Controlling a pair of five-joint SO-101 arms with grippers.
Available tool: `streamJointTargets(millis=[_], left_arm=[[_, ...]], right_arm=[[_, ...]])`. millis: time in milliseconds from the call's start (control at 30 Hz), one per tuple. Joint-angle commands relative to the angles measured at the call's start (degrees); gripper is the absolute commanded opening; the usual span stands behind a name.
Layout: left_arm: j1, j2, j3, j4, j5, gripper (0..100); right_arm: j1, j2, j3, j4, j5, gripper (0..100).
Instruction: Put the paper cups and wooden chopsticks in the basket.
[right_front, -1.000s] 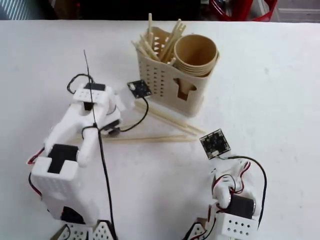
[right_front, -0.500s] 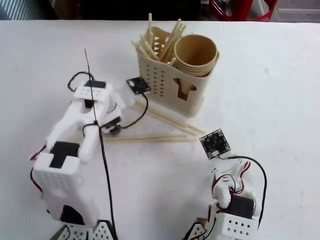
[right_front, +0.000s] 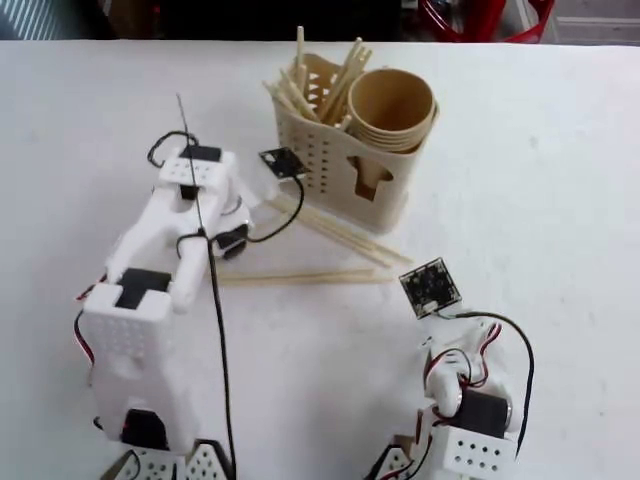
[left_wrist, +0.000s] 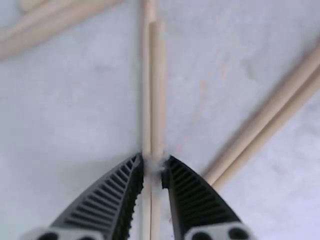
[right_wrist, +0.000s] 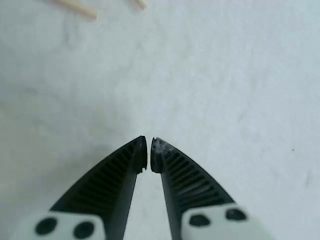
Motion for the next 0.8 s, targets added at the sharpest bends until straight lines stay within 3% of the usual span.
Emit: streamJointTargets(millis=[0, 467, 600, 767], left_arm=[[-4.09, -1.98, -4.13, -0.88, 0.88, 2], [-8.92, -33.36, -4.40, 8.88, 1.32, 2], [-7.78, -41.71, -6.42, 7.03, 8.79, 2], [-1.19, -48.22, -14.59, 5.36, 20.66, 2]], right_arm=[[-0.31, -0.40, 0.53, 0.22, 0.53, 3.5], [-0.31, -0.40, 0.53, 0.22, 0.53, 3.5], [-0.31, -0.40, 0.53, 0.22, 0.53, 3.5], [-0.31, -0.40, 0.53, 0.22, 0.53, 3.5]])
